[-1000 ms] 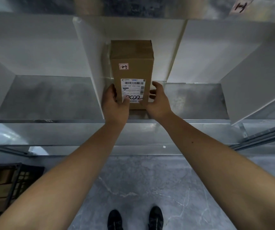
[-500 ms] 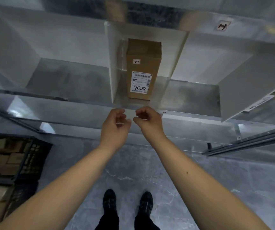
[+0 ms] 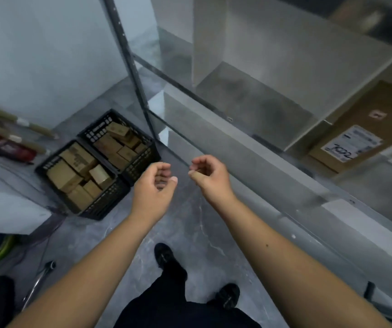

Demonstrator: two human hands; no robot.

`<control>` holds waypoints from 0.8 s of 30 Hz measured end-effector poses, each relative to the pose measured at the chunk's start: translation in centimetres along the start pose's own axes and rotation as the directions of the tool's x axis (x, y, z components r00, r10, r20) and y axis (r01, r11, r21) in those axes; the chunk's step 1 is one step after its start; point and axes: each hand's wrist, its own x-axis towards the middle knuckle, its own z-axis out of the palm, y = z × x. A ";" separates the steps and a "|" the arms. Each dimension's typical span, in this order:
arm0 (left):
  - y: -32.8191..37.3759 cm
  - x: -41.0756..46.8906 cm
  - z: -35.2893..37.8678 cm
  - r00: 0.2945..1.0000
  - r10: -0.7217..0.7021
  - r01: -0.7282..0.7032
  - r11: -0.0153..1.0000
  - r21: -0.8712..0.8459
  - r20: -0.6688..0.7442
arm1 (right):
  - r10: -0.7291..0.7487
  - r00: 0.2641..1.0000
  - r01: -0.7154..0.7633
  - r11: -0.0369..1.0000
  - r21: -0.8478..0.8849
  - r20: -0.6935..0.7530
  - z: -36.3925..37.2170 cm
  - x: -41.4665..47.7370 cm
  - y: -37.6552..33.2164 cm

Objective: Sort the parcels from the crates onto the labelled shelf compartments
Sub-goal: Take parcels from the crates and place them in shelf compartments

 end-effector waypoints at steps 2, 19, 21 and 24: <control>-1.5 1.7 -3.5 0.998 -0.031 0.029 0.999 -0.023 -0.057 | 0.017 0.998 -0.017 1.000 -0.005 0.063 4.4 1.3 -0.8; -9.1 15.3 -23.3 0.925 -0.224 0.206 0.975 -0.089 -0.308 | 0.078 0.930 -0.019 0.986 -0.164 0.360 28.3 14.7 -3.8; -9.7 17.4 -23.7 0.915 -0.251 0.234 0.968 -0.091 -0.316 | 0.100 0.927 -0.032 0.982 -0.187 0.363 29.5 17.2 -3.7; -11.1 21.4 -24.2 0.896 -0.314 0.284 0.949 -0.137 -0.314 | 0.141 0.918 -0.059 0.973 -0.223 0.372 31.5 21.9 -3.0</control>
